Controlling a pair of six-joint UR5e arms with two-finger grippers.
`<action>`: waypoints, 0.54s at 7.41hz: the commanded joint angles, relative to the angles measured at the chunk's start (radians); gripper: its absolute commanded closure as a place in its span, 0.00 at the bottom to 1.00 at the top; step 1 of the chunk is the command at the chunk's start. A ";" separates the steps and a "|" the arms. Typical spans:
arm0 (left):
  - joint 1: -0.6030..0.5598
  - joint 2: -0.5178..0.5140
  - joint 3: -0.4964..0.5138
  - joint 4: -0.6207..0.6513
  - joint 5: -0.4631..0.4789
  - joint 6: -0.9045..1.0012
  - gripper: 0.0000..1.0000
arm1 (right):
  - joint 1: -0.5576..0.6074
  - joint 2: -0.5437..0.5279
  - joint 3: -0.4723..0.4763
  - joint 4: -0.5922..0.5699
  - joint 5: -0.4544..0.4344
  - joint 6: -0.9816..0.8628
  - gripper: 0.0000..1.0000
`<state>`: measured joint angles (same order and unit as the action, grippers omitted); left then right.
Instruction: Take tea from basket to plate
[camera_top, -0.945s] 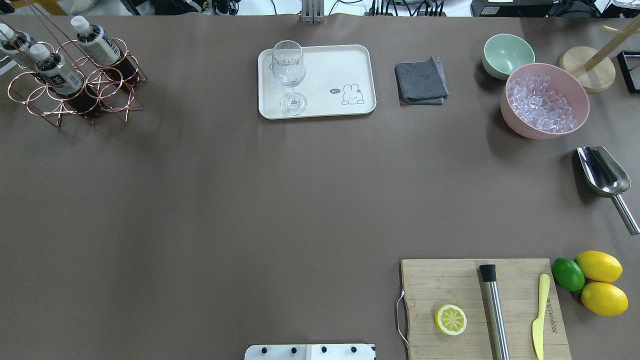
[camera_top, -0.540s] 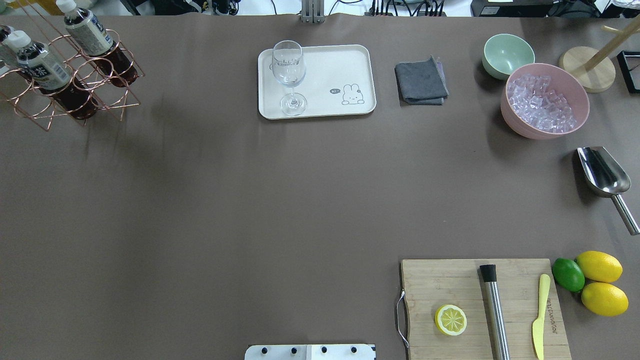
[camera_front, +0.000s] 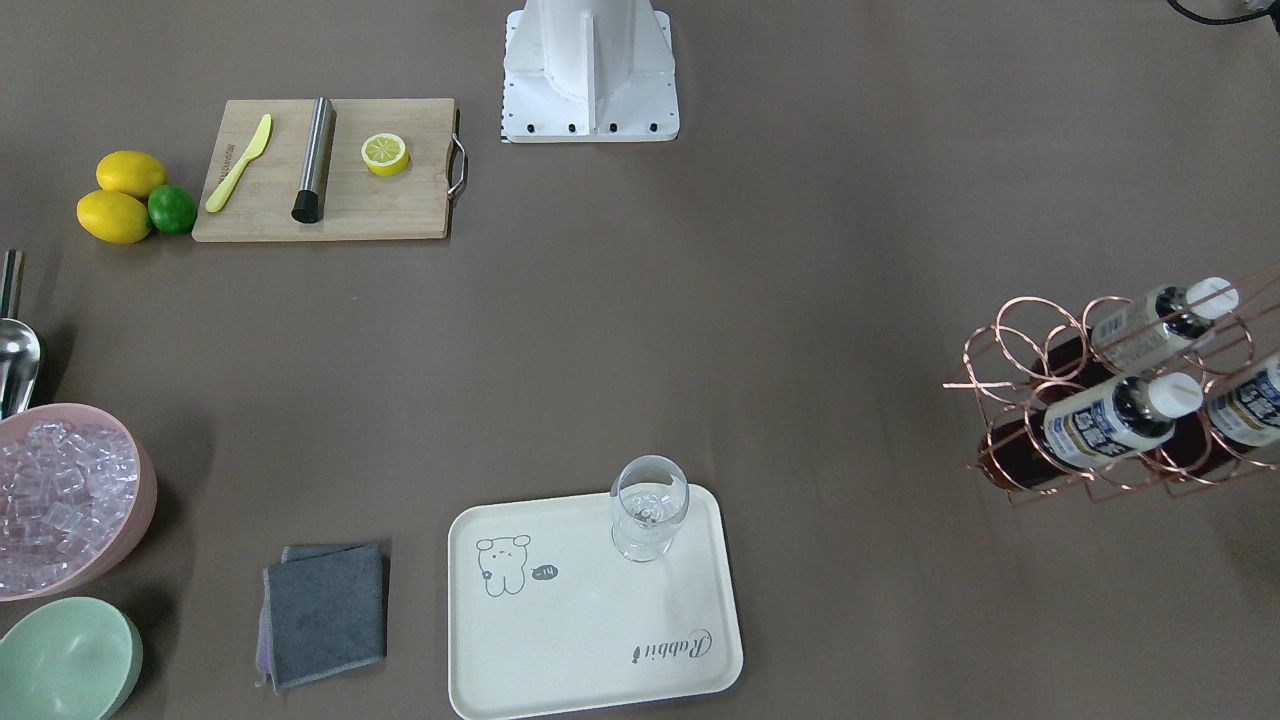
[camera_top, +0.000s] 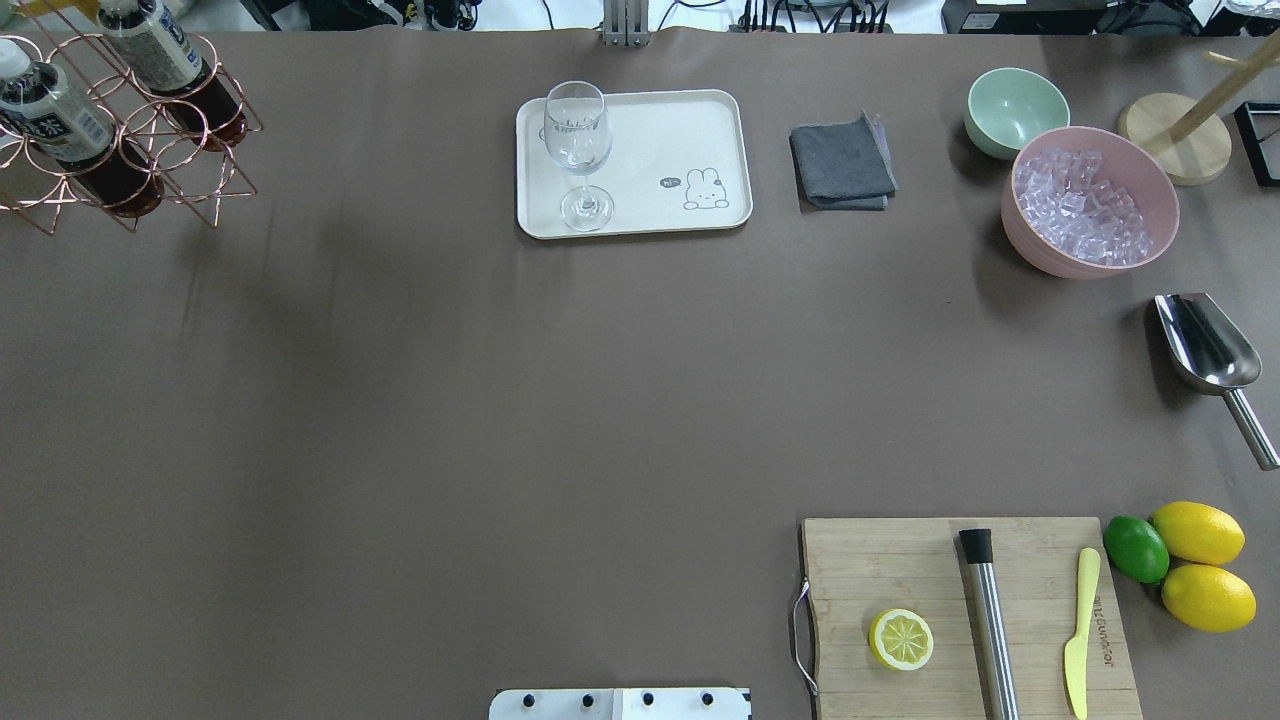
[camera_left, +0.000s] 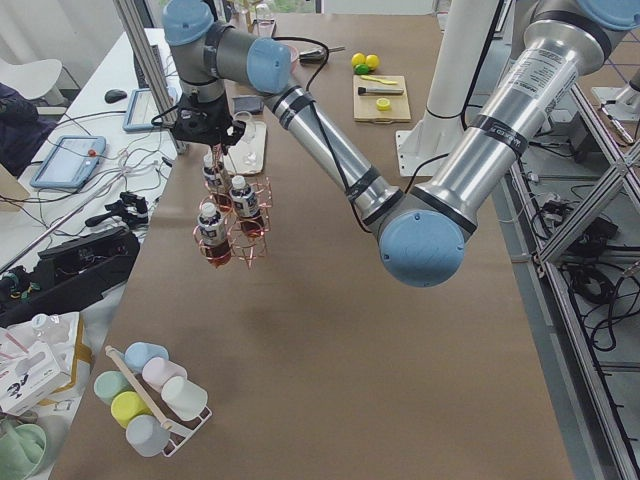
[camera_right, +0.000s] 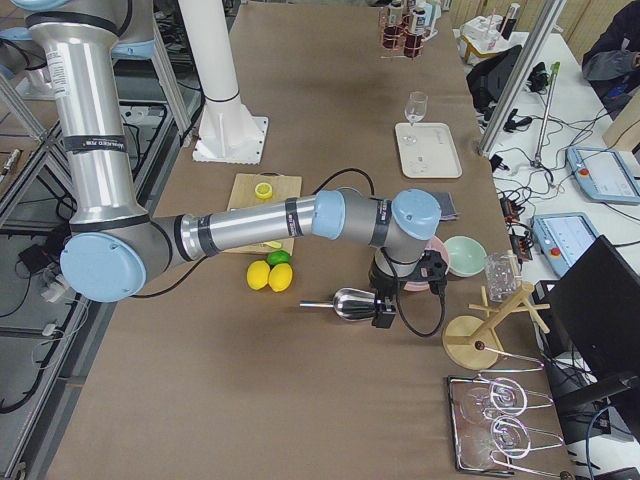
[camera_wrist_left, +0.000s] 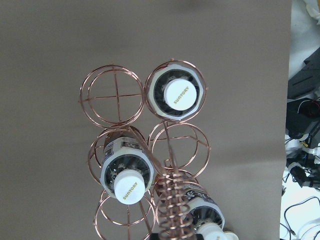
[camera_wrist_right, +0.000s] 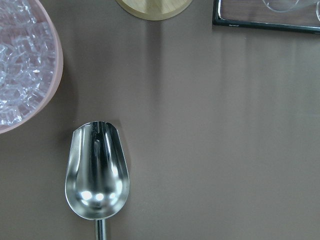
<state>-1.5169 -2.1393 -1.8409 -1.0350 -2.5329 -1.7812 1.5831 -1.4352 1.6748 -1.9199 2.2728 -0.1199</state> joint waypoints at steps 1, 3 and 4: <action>0.027 0.056 -0.200 0.090 -0.050 -0.010 1.00 | 0.000 -0.001 0.005 -0.002 -0.001 0.000 0.01; 0.110 0.081 -0.335 0.082 -0.064 -0.123 1.00 | 0.000 -0.001 0.005 -0.002 -0.004 -0.001 0.01; 0.168 0.107 -0.406 0.053 -0.063 -0.186 1.00 | 0.001 0.001 0.006 -0.001 -0.004 -0.001 0.01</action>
<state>-1.4385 -2.0671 -2.1273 -0.9520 -2.5928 -1.8611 1.5831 -1.4357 1.6795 -1.9220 2.2702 -0.1204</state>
